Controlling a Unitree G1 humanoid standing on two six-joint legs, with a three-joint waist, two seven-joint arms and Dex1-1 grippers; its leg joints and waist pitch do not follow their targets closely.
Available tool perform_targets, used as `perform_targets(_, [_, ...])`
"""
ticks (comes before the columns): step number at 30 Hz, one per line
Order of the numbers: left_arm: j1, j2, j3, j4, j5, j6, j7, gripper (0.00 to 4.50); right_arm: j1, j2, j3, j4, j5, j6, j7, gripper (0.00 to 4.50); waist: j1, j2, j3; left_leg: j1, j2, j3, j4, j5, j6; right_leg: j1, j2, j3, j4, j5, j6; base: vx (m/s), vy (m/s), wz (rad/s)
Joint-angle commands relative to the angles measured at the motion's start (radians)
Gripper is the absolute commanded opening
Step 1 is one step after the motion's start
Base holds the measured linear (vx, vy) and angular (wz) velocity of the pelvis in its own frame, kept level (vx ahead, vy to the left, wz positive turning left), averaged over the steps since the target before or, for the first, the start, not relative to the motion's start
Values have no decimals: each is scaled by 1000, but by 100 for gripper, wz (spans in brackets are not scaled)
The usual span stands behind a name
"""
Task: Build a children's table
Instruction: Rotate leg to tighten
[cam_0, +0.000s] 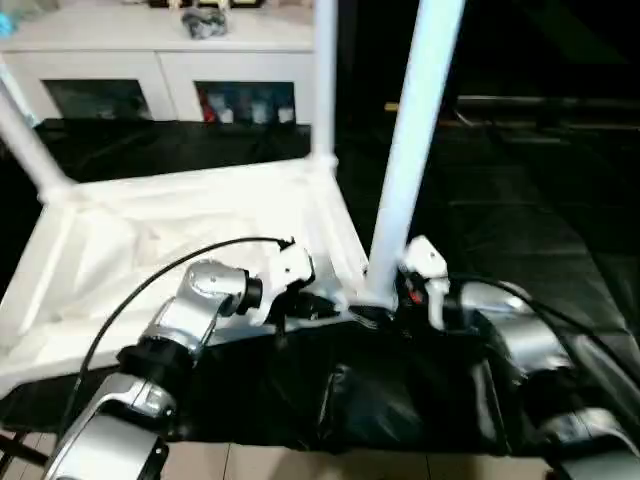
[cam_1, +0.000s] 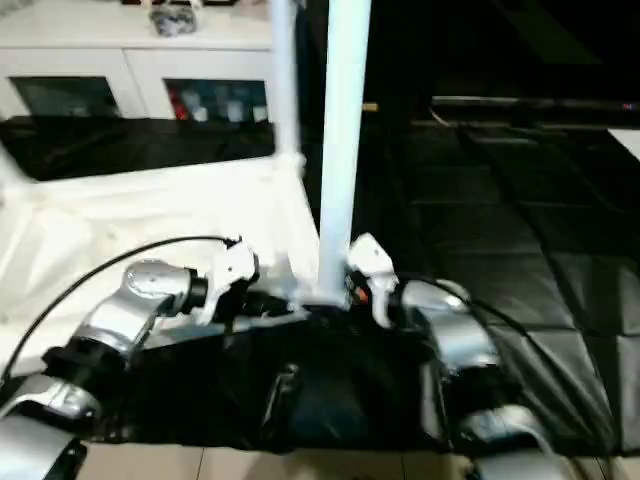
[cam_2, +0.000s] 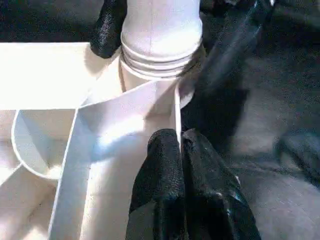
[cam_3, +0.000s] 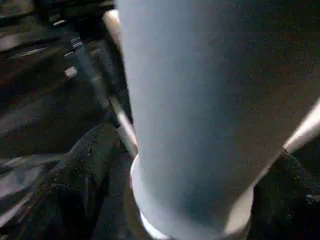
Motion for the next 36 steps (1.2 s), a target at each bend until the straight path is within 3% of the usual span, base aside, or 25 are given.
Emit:
perform_targets(1, [-5, -14, -30, -37, -11, -5, -29, 0, 18, 8, 75, -37, 15, 21, 80, 387, 2, -2, -61, -6, -8, 22, -67, -258, 78, 71, -20, 21, -61, -308, -218, 0, 0, 0])
perform_targets(7, [-4, -1, -33, -42, -12, -2, -59, 0, 41, -14, 98, -76, 13, 40, 134, 320, 7, -4, -62, -6, -10, 22, -65, -242, 70, 70, -21, 21, -61, -306, -214, 0, 0, 0])
perform_targets(17, [2, -38, 1, -46, -12, 7, 42, 0, 45, 20, 81, -74, 8, 45, 58, 270, 8, -7, -60, -5, -12, 22, -66, -247, 66, 68, -21, 20, -66, -349, -196, 0, 0, 0])
perform_targets(23, [3, -96, 25, -47, -6, 17, 168, 0, 14, 119, 3, 28, -15, 29, -191, 266, -7, -13, -54, -5, -19, 17, -69, -298, 43, 61, -22, 15, -85, -513, -124, 0, 0, 0])
perform_targets(27, [-9, -155, 38, -33, 13, 27, 293, 0, -20, 218, -65, 119, -24, 42, -440, 266, -33, -12, -52, -12, -24, 10, -70, -310, 27, 59, -21, 6, -94, -575, -83, 0, 0, 0])
perform_targets(31, [-28, -213, 43, -10, 42, 36, 420, 0, -56, 307, -108, 193, -58, 24, -667, 266, -43, -10, -55, -7, -28, 11, -67, -325, 33, 53, -19, 3, -99, -571, -83, 0, 0, 0])
perform_targets(35, [-38, -255, 51, 0, 49, 43, 484, 0, -79, 345, -87, 234, -103, -45, -736, 266, -47, -7, -58, -11, -25, 11, -68, -314, 45, 55, -21, 7, -93, -524, -102, 0, 0, 0])
perform_targets(36, [-39, -258, 51, 1, 49, 43, 487, 0, -83, 353, -93, 239, -96, -54, -736, 301, -48, -8, -58, -12, -24, 12, -68, -311, 49, 55, -19, 9, -90, -496, -113, 0, 0, 0])
